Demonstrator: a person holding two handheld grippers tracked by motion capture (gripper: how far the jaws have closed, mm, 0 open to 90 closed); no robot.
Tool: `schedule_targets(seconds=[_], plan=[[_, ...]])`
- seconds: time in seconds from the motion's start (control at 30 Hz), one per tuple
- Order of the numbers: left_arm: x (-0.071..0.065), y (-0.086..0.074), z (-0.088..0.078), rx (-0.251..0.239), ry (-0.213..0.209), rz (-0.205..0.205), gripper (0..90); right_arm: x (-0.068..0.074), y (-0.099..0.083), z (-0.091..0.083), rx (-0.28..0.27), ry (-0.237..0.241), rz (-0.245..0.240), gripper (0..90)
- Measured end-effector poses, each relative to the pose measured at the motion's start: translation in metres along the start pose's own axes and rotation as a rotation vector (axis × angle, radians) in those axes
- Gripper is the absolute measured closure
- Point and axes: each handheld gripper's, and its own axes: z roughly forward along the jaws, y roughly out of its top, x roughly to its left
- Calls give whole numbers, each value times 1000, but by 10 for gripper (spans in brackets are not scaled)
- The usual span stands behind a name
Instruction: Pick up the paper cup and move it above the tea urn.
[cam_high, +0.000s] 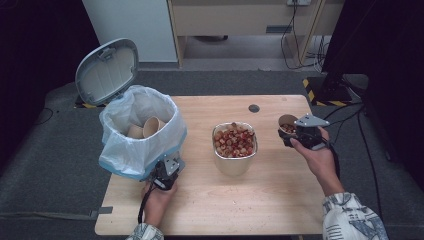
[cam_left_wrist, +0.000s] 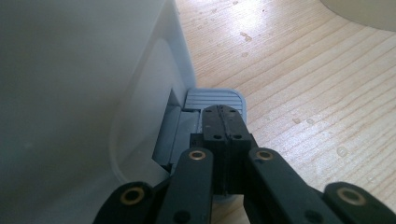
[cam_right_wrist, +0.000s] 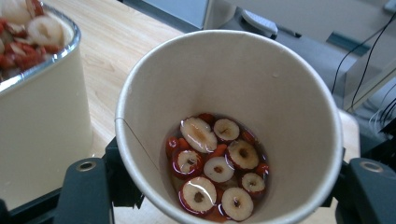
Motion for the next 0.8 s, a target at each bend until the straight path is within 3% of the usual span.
schedule_targets(seconds=[0.23,0.8], plan=[[0,0,0,0,1,-1,893,-7,26,-1,-1,3,-85,321],[0,0,0,-2,0,-3,892,-1,71,-6,-56,20,-167,320]])
